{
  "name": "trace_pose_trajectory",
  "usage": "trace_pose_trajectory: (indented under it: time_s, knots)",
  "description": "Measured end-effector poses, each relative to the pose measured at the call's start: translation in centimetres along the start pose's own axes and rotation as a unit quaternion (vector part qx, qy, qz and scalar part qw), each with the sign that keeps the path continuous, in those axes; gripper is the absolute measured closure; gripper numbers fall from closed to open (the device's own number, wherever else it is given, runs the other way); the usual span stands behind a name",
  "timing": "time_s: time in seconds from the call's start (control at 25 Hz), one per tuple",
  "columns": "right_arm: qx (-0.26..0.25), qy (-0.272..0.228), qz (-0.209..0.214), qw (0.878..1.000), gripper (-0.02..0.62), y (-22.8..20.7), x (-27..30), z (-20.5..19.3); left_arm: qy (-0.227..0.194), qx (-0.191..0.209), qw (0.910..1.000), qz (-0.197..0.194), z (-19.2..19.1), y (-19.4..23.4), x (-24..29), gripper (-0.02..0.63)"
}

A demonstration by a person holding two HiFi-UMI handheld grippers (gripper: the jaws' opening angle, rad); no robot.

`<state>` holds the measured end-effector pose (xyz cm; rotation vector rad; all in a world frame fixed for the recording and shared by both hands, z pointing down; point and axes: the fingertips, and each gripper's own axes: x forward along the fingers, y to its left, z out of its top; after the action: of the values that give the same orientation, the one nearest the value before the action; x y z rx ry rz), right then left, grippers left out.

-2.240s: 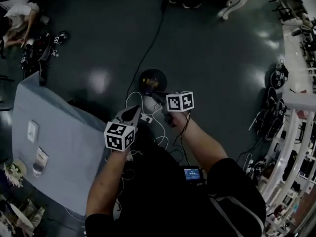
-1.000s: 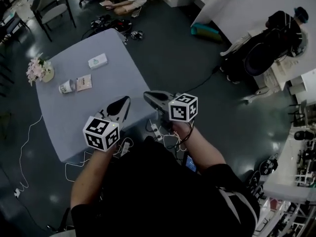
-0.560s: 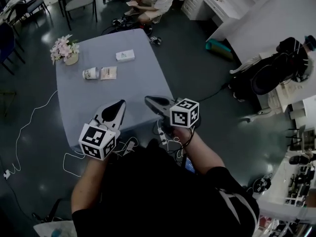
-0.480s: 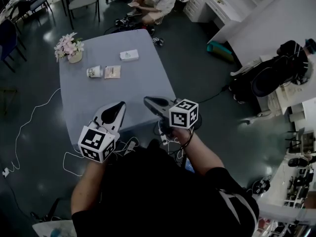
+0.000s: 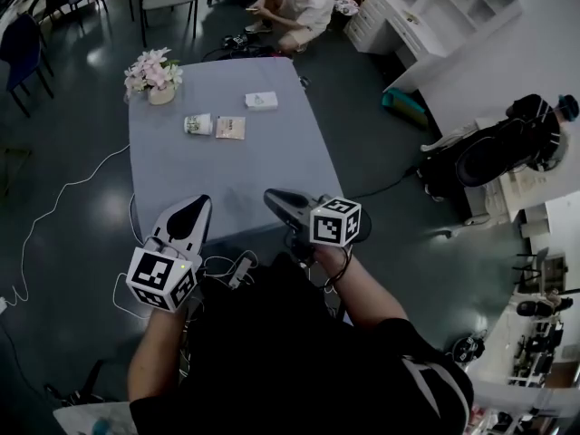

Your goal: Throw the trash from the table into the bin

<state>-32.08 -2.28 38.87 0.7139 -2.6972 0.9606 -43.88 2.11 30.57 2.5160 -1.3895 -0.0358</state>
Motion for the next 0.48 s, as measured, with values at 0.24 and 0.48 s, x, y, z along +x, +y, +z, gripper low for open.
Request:
trace_pose_trajectory:
  time_s: [0.24, 0.48]
  knots:
    - [0.003, 0.016, 0.007, 1.0, 0.589, -1.5, 1.7, 0.8, 0.005, -0.016, 0.9996, 0.023, -0.5, 1.7, 0.4, 0.592]
    - [-0.002, 0.044, 0.048, 0.998, 0.517, -6.0, 6.5, 3.3, 0.006, -0.024, 0.9972, 0.071, -1.7, 5.2, 4.2, 0.592]
